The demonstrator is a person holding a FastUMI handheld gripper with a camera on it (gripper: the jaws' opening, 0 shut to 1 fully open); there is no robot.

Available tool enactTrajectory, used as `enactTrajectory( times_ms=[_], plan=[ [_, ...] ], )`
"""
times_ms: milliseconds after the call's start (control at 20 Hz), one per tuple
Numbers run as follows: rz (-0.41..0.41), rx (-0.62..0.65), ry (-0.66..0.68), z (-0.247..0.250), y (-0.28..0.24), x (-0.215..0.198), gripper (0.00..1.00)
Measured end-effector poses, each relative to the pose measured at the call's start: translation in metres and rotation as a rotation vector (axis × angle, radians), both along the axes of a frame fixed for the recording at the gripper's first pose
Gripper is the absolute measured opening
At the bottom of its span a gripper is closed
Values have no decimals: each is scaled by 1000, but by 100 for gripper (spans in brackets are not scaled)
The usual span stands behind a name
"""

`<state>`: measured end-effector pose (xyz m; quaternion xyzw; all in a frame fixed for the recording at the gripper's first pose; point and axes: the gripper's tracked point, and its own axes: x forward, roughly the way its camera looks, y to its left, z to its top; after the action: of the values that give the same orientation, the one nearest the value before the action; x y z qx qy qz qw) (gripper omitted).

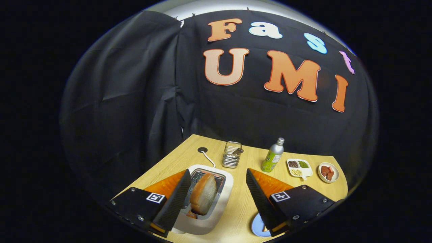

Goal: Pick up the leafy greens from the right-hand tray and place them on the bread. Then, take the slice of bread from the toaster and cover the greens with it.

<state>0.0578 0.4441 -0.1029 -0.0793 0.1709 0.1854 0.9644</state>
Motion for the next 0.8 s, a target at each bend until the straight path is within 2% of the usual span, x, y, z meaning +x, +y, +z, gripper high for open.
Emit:
enactTrajectory(
  times_ms=[250,350,450,500,550,600,700,800],
  plan=[
    [-2,-50,25,-27,12,0,95],
    [-6,-62,41,-38,13,1,88],
    [8,-62,83,-50,21,-3,75],
    [14,-65,88,-53,24,-2,63],
    [15,-74,79,-51,22,-1,55],
    [12,-87,68,-49,21,-1,39],
    [10,-99,62,-50,21,-2,22],
    [-4,-93,49,-46,18,-2,14]
  ],
)
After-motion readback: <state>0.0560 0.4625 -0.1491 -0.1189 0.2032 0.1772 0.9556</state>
